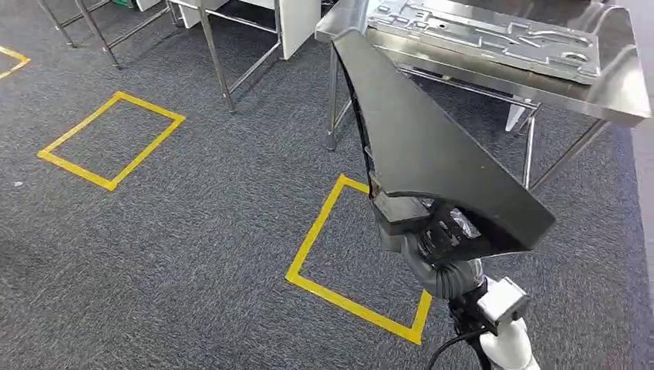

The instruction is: Take the parts from the cabinet and place them on the table.

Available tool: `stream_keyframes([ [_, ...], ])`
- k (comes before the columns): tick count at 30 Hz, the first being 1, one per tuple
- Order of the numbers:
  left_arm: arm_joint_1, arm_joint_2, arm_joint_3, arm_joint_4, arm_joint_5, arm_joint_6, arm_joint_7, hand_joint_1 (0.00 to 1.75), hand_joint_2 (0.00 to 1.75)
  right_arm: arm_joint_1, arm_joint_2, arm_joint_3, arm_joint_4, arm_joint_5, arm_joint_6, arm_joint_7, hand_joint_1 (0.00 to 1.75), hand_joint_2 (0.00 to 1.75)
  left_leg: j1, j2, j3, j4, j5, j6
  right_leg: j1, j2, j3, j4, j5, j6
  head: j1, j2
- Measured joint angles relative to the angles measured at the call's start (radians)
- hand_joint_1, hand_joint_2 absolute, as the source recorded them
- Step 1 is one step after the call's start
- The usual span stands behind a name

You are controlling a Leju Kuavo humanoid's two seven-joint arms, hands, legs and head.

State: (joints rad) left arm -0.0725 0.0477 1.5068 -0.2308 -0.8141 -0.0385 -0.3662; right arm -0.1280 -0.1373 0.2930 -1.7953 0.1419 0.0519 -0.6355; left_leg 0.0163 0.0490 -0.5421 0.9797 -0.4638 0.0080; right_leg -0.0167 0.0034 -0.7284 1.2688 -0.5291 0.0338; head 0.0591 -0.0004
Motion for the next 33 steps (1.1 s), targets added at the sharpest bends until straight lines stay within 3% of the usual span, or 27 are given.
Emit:
stream_keyframes([
  [2, -0.001, 0.0, 0.0, 0.0, -0.002, 0.001, 0.002, 0.0, 0.0, -0.016, 0.0, 0.002, 0.007, -0.008, -0.001, 0.007, 1.75, 1.75, 0.0, 0.019, 0.003, 0.006, -0.006, -0.007, 0.002, -0.032, 0.105, -0.199, 0.088, -0.005, 0.002, 0.0],
  [3, -0.002, 0.0, 0.0, 0.0, -0.004, 0.005, 0.008, 0.0, 0.0, -0.027, 0.0, 0.004, 0.009, -0.012, -0.001, 0.011, 1.75, 1.75, -0.002, 0.027, 0.003, 0.009, -0.01, -0.013, 0.008, -0.074, 0.135, -0.267, 0.087, -0.013, 0.003, 0.0],
  [7, -0.009, -0.004, 0.0, 0.0, -0.01, 0.01, 0.035, 0.0, 0.0, -0.064, 0.003, 0.013, 0.027, -0.042, 0.005, 0.032, 1.75, 1.75, -0.008, 0.059, 0.012, 0.005, -0.014, -0.035, 0.019, -0.034, 0.13, -0.266, 0.092, -0.034, 0.002, 0.0],
  [8, -0.012, -0.006, 0.0, 0.0, -0.011, 0.01, 0.037, 0.0, 0.0, -0.07, 0.003, 0.013, 0.032, -0.047, 0.005, 0.034, 1.75, 1.75, -0.005, 0.057, 0.011, 0.008, -0.021, -0.043, 0.007, -0.023, 0.137, -0.278, 0.099, -0.044, 0.001, 0.0],
  [9, -0.015, -0.008, 0.0, 0.0, -0.013, 0.009, 0.04, 0.0, 0.0, -0.077, 0.003, 0.014, 0.035, -0.05, 0.006, 0.034, 1.75, 1.75, -0.001, 0.011, 0.007, 0.027, -0.037, -0.047, 0.006, -0.017, 0.139, -0.281, 0.101, -0.047, -0.002, 0.0],
  [10, -0.014, -0.01, 0.0, 0.0, -0.016, 0.002, 0.041, 0.0, 0.0, -0.087, 0.004, 0.015, 0.04, -0.053, 0.005, 0.034, 1.75, 1.75, 0.001, -0.02, -0.017, 0.081, -0.071, -0.049, 0.005, -0.01, 0.138, -0.281, 0.103, -0.052, -0.004, 0.0],
  [11, -0.013, -0.01, -0.001, 0.0, -0.024, -0.002, 0.041, 0.0, 0.0, -0.09, 0.006, 0.016, 0.044, -0.056, 0.002, 0.035, 1.75, 1.75, 0.002, -0.036, -0.059, 0.171, -0.117, -0.052, 0.005, 0.001, 0.138, -0.281, 0.103, -0.054, -0.009, 0.0],
  [12, -0.012, -0.011, -0.003, 0.0, -0.03, -0.008, 0.041, 0.0, 0.0, -0.089, 0.006, 0.017, 0.045, -0.055, -0.001, 0.035, 1.75, 1.75, 0.001, -0.041, -0.1, 0.255, -0.151, -0.055, 0.007, 0.012, 0.137, -0.28, 0.103, -0.055, -0.01, 0.0],
  [13, -0.008, -0.011, -0.004, 0.0, -0.035, -0.015, 0.04, 0.0, 0.0, -0.087, 0.006, 0.019, 0.048, -0.055, -0.005, 0.036, 1.75, 1.75, 0.002, -0.041, -0.132, 0.317, -0.167, -0.056, 0.008, 0.023, 0.137, -0.279, 0.103, -0.056, -0.01, 0.0],
  [14, -0.007, -0.013, -0.006, 0.0, -0.039, -0.019, 0.039, 0.0, 0.0, -0.083, 0.006, 0.022, 0.049, -0.052, -0.011, 0.037, 1.75, 1.75, 0.002, -0.041, -0.145, 0.334, -0.157, -0.055, 0.008, 0.038, 0.137, -0.277, 0.102, -0.056, -0.009, 0.0],
  [16, -0.007, -0.014, -0.011, 0.0, -0.047, -0.026, 0.034, 0.0, 0.0, -0.079, 0.006, 0.024, 0.049, -0.053, -0.017, 0.045, 1.75, 1.75, 0.003, -0.045, -0.1, 0.221, -0.074, -0.051, 0.008, 0.063, 0.138, -0.272, 0.101, -0.053, -0.01, 0.0],
  [17, -0.007, -0.014, -0.014, 0.0, -0.051, -0.032, 0.031, 0.0, 0.0, -0.077, 0.006, 0.024, 0.049, -0.056, -0.018, 0.05, 1.75, 1.75, 0.004, -0.056, -0.059, 0.128, -0.025, -0.048, 0.008, 0.073, 0.139, -0.27, 0.099, -0.051, -0.01, 0.0],
  [18, -0.007, -0.014, -0.017, 0.0, -0.055, -0.036, 0.029, 0.0, 0.0, -0.073, 0.008, 0.024, 0.049, -0.061, -0.019, 0.057, 1.75, 1.75, 0.005, -0.079, -0.024, 0.047, 0.005, -0.043, 0.008, 0.079, 0.139, -0.269, 0.098, -0.049, -0.011, 0.0],
  [19, -0.009, -0.014, -0.021, 0.0, -0.055, -0.042, 0.028, 0.0, 0.0, -0.069, 0.009, 0.024, 0.049, -0.067, -0.017, 0.064, 1.75, 1.75, 0.005, -0.104, -0.015, 0.021, -0.011, -0.037, 0.014, 0.088, 0.134, -0.263, 0.097, -0.041, -0.01, 0.0],
  [22, -0.009, -0.015, -0.028, 0.0, -0.058, -0.054, 0.029, 0.0, 0.0, -0.043, 0.008, 0.024, 0.049, -0.077, -0.013, 0.079, 1.75, 1.75, -0.003, -0.089, -0.016, 0.024, -0.008, -0.021, 0.004, 0.106, 0.129, -0.27, 0.103, -0.021, -0.009, 0.0],
  [23, -0.01, -0.016, -0.029, 0.0, -0.058, -0.056, 0.029, 0.0, 0.0, -0.039, 0.008, 0.024, 0.049, -0.077, -0.012, 0.08, 1.75, 1.75, 0.006, -0.083, -0.013, 0.015, -0.001, -0.01, 0.01, 0.108, 0.129, -0.271, 0.104, -0.013, -0.011, 0.0],
  [24, -0.012, -0.017, -0.029, 0.0, -0.058, -0.056, 0.029, 0.0, 0.0, -0.034, 0.008, 0.024, 0.049, -0.079, -0.012, 0.08, 1.75, 1.75, 0.006, -0.072, -0.01, 0.008, 0.005, -0.003, 0.006, 0.067, 0.125, -0.255, 0.093, -0.013, -0.012, 0.0],
  [25, -0.01, -0.017, -0.029, 0.0, -0.058, -0.062, 0.028, 0.0, 0.0, -0.036, 0.008, 0.023, 0.049, -0.083, -0.007, 0.08, 1.75, 1.75, 0.005, -0.068, -0.01, 0.006, 0.005, 0.004, 0.009, 0.024, 0.101, -0.209, 0.057, -0.011, -0.002, 0.0],
  [26, -0.006, -0.017, -0.029, 0.0, -0.058, -0.069, 0.028, 0.0, 0.0, -0.035, 0.008, 0.023, 0.05, -0.085, 0.003, 0.079, 1.75, 1.75, 0.003, -0.061, -0.012, 0.007, 0.004, 0.006, 0.008, 0.01, 0.064, -0.129, 0.014, -0.008, -0.003, 0.0],
  [27, -0.002, -0.018, -0.029, 0.0, -0.058, -0.072, 0.026, 0.0, 0.0, -0.032, 0.008, 0.023, 0.052, -0.086, 0.01, 0.079, 1.75, 1.75, 0.002, -0.055, -0.012, 0.007, 0.0, 0.008, 0.006, 0.007, 0.022, -0.044, -0.022, -0.004, -0.002, 0.0],
  [28, 0.001, -0.019, -0.029, 0.0, -0.059, -0.073, 0.022, 0.0, 0.0, -0.027, 0.008, 0.023, 0.055, -0.086, 0.014, 0.075, 1.75, 1.75, 0.001, -0.05, -0.012, 0.007, -0.001, 0.009, 0.003, 0.007, -0.012, 0.026, -0.042, -0.001, -0.003, 0.0],
  [29, 0.003, -0.021, -0.03, 0.0, -0.06, -0.073, 0.018, 0.0, 0.0, -0.023, 0.007, 0.022, 0.058, -0.086, 0.019, 0.072, 1.75, 1.75, 0.001, -0.045, -0.011, 0.007, -0.003, 0.007, 0.002, 0.007, -0.027, 0.056, -0.042, 0.001, -0.002, 0.0],
  [30, 0.003, -0.022, -0.03, 0.0, -0.061, -0.073, 0.015, 0.0, 0.0, -0.02, 0.007, 0.021, 0.061, -0.086, 0.021, 0.07, 1.75, 1.75, 0.001, -0.042, -0.008, 0.008, -0.006, 0.006, 0.001, 0.006, -0.017, 0.034, -0.019, 0.002, -0.003, 0.0],
  [33, 0.003, -0.032, -0.031, 0.0, -0.061, -0.071, 0.0, 0.0, 0.0, -0.021, 0.006, 0.013, 0.064, -0.083, 0.026, 0.061, 1.75, 1.75, 0.001, -0.035, 0.008, 0.009, -0.017, -0.004, 0.003, -0.008, 0.124, -0.233, 0.104, -0.012, -0.002, 0.0],
])
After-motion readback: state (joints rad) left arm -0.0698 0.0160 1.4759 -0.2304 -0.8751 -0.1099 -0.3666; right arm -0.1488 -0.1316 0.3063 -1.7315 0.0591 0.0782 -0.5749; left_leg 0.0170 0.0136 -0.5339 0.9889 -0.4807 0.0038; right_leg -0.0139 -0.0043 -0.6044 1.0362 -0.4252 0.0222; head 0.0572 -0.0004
